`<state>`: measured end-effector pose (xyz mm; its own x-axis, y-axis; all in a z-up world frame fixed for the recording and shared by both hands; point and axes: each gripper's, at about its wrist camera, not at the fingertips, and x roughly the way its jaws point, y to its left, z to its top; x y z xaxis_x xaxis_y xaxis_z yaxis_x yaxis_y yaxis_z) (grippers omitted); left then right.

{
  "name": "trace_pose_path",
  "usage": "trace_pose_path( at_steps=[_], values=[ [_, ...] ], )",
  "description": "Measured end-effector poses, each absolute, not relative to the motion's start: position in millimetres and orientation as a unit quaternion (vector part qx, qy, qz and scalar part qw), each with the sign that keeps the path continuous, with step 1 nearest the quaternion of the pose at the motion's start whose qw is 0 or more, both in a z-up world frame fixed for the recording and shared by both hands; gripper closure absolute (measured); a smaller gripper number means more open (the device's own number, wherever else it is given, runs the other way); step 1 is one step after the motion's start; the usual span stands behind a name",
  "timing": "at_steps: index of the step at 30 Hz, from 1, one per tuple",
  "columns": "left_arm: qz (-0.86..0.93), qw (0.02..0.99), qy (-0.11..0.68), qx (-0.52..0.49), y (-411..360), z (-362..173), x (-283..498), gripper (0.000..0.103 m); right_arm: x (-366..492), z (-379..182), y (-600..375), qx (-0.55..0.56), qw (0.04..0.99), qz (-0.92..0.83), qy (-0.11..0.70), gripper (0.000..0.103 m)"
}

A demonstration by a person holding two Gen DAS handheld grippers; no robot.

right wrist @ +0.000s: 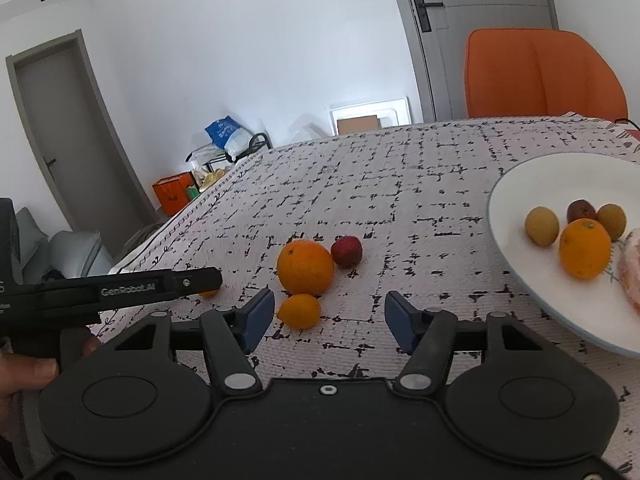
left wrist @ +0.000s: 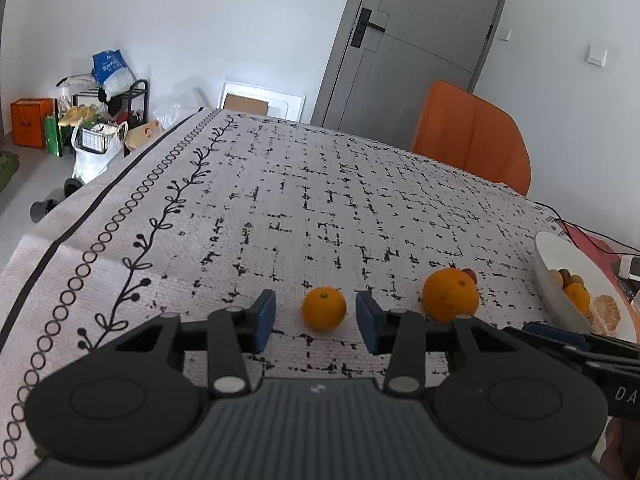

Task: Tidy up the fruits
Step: 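Grasp a small tangerine with the left gripper while the right grasps another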

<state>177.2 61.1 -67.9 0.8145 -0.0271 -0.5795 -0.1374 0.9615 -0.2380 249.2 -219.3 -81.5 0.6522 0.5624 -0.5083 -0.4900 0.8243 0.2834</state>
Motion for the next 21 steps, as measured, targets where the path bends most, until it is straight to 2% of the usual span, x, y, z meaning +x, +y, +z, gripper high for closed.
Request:
trace_pose_path(
  at_steps=[1,3,5,9,11,14,15,21],
  values=[
    [0.029,0.943,0.304,-0.133,61,-68,178,0.062,250,-82,-217,0.059,0.906,0.291,0.302,0.043],
    [0.027,0.942,0.306,-0.133,62,-68,180,0.074,252,-84,-212,0.055,0.904,0.292,0.308,0.043],
    [0.02,0.94,0.309,-0.141,64,-68,181,0.081,255,-85,-207,0.053,0.902,0.294,0.311,0.044],
    [0.018,0.94,0.306,-0.148,68,-68,175,0.081,256,-86,-198,0.044,0.901,0.297,0.314,0.046],
    [0.016,0.941,0.304,-0.15,69,-67,172,0.081,256,-86,-195,0.042,0.899,0.301,0.315,0.05],
    [0.01,0.945,0.294,-0.139,67,-64,167,0.081,256,-87,-190,0.038,0.897,0.305,0.316,0.067],
    [0.007,0.947,0.292,-0.135,66,-63,165,0.081,257,-88,-190,0.038,0.897,0.306,0.317,0.076],
    [-0.001,0.949,0.287,-0.126,57,-58,160,0.081,252,-85,-197,0.045,0.898,0.307,0.312,0.078]
  ],
)
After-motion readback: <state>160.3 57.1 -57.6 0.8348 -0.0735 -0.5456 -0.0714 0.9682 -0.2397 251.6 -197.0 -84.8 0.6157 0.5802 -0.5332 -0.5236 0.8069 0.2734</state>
